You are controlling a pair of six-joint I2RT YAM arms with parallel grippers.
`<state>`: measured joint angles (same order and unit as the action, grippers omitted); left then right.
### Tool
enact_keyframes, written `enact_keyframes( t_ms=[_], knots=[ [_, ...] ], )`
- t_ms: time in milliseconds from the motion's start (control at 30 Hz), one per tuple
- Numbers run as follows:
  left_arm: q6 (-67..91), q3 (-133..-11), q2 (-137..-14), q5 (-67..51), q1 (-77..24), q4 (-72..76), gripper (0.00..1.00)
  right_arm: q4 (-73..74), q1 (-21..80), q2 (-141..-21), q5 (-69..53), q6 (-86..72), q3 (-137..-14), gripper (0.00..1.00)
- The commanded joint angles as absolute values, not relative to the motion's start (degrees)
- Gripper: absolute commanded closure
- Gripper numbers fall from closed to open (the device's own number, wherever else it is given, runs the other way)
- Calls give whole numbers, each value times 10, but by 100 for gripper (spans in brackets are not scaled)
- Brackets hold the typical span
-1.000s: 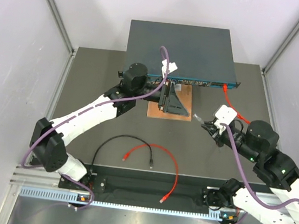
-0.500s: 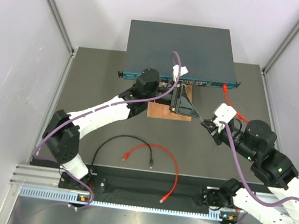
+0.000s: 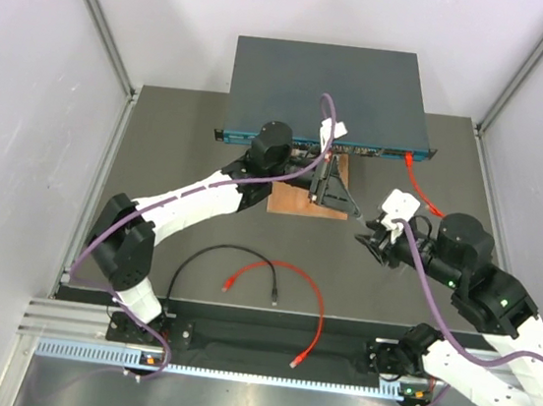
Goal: Insert the plug into the switch port
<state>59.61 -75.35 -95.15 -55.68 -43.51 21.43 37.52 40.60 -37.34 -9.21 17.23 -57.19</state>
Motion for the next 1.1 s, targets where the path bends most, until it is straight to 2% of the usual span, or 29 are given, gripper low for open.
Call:
enact_keyframes(
  t_ms=[0,267,467,600,633,700,767,833,867,900,1000,1067],
  knots=[
    [546,-784,-959,-629,-431,241,100,420,396,-385,-206,140,-603,66],
    [444,-816,-964,-672,-432,131,100,445,346,-394,-333,77,-585,74],
    [436,-818,-959,-658,-434,120,100,418,305,-388,-364,35,-562,82],
    [433,-817,-955,-650,-437,119,100,405,293,-388,-371,19,-550,83],
    [434,-817,-953,-648,-438,118,100,401,290,-386,-373,15,-548,85],
    [434,-818,-953,-645,-439,118,100,392,282,-385,-381,7,-541,97],
    [434,-819,-953,-642,-442,119,98,387,274,-382,-381,4,-541,100],
    [439,-819,-952,-626,-442,118,83,384,265,-380,-381,-15,-541,100],
    [439,-821,-953,-620,-439,116,62,382,255,-381,-381,-19,-542,100],
    [436,-832,-953,-600,-437,111,54,381,249,-379,-382,-31,-542,100],
    [439,-855,-954,-578,-413,101,35,380,222,-376,-388,-52,-547,100],
    [441,-865,-951,-570,-388,113,27,380,194,-375,-394,-72,-549,100]
  ],
)
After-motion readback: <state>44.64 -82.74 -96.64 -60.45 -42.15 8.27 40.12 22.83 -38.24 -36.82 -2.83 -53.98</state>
